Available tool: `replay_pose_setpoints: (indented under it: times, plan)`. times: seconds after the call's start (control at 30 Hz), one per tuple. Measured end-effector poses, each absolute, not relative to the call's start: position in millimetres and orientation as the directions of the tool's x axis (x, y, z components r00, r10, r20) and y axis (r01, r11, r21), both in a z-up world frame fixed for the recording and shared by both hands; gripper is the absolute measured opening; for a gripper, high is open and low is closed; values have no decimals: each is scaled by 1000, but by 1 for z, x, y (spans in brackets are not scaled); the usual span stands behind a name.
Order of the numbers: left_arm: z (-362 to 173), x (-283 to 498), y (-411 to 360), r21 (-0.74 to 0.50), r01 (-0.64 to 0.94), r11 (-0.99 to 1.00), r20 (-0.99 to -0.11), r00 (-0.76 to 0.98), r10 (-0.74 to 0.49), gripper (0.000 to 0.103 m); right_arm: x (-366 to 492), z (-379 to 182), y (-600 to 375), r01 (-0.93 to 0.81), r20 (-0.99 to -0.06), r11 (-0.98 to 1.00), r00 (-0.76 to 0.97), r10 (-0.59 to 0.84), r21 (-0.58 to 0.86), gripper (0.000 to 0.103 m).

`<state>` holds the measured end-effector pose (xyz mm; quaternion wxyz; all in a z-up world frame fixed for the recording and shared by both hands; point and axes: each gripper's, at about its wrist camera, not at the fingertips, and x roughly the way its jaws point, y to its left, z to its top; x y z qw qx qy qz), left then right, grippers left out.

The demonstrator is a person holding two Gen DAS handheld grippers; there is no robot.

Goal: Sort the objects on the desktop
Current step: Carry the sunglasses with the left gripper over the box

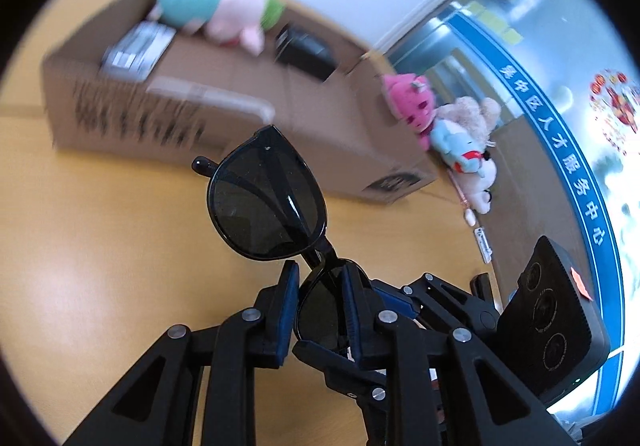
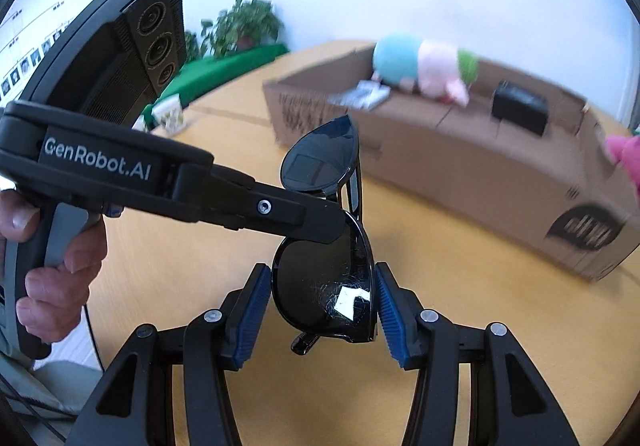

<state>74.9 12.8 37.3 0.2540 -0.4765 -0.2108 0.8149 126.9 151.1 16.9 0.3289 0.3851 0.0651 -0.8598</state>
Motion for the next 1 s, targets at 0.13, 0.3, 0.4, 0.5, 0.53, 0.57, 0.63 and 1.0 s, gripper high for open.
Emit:
replay_pose_setpoints:
  times: [0.13, 0.3, 0.4, 0.5, 0.53, 0.57, 0.63, 1.0]
  plan:
    - [67, 52, 27, -547, -291, -785, -651, -441, 617, 20, 109, 46, 162, 583, -659, -805, -563, -498, 111, 50]
    - [99, 9, 54, -497, -389, -776, -638, -442, 630, 20, 76, 73, 177, 523, -616, -847, -636, -464, 97, 50]
    - [110, -18, 69, -469, -432, -770, -647, -426, 633, 20, 46, 84, 187, 484, -607, -868, -658, -445, 112, 50]
    - [115, -47, 83, -449, -469, -760, -657, -403, 637, 20, 19, 89, 200, 444, -603, -886, -672, -429, 136, 50]
    - [115, -56, 86, -449, -478, -755, -658, -394, 641, 20, 8, 91, 204, 432, -604, -891, -675, -423, 141, 50]
    - [114, -67, 90, -454, -482, -749, -660, -383, 646, 20, -5, 92, 209, 417, -608, -897, -677, -414, 146, 50]
    - [111, -87, 97, -464, -484, -742, -668, -358, 652, 20, -22, 92, 215, 398, -617, -904, -677, -402, 153, 50]
    - [48, -191, 136, -541, -398, -741, -731, -212, 648, 23, -131, 46, 246, 273, -748, -939, -574, -334, 210, 50]
